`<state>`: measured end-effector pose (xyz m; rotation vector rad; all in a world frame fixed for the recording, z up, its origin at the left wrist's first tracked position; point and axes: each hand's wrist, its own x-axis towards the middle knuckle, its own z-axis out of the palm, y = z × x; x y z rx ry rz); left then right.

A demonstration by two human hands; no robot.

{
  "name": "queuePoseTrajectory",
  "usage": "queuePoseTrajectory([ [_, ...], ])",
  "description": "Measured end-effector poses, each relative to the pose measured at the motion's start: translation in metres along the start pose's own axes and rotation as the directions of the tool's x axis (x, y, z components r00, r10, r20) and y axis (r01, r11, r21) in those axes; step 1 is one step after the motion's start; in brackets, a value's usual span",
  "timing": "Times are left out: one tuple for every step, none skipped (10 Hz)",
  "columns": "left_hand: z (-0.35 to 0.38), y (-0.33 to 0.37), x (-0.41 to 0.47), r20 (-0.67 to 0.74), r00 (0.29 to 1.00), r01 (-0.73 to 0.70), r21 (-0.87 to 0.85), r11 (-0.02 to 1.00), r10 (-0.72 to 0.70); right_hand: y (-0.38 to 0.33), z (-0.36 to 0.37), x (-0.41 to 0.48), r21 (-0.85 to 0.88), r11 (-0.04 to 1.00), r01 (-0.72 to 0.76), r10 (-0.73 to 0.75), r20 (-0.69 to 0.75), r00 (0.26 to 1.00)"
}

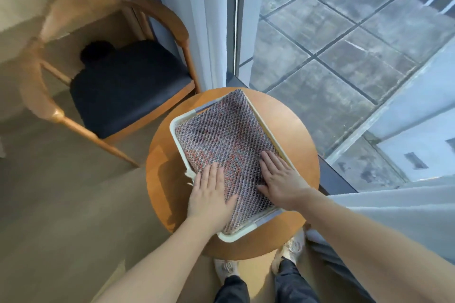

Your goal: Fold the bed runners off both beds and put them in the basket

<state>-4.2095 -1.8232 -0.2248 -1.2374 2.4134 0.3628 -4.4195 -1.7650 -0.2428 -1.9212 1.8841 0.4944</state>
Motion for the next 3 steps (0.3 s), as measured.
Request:
queuePoseTrajectory([
  [-0.029,-0.004,-0.011,-0.008,1.0,-0.003,-0.012,1.0,0.003,-0.002,-0.023,-0.03,0.084,0.995,-0.06,0.055,0.059,0.997],
  [-0.077,-0.004,-0.031,-0.075,0.997,0.019,-0.1,0.995,-0.027,0.001,-0.06,-0.071,0.215,0.967,-0.133,0.135,0.003,0.991],
  [-0.123,0.002,-0.063,-0.214,0.977,-0.029,-0.18,0.983,-0.01,0.009,-0.101,-0.115,0.242,0.959,-0.147,0.18,-0.12,0.976],
])
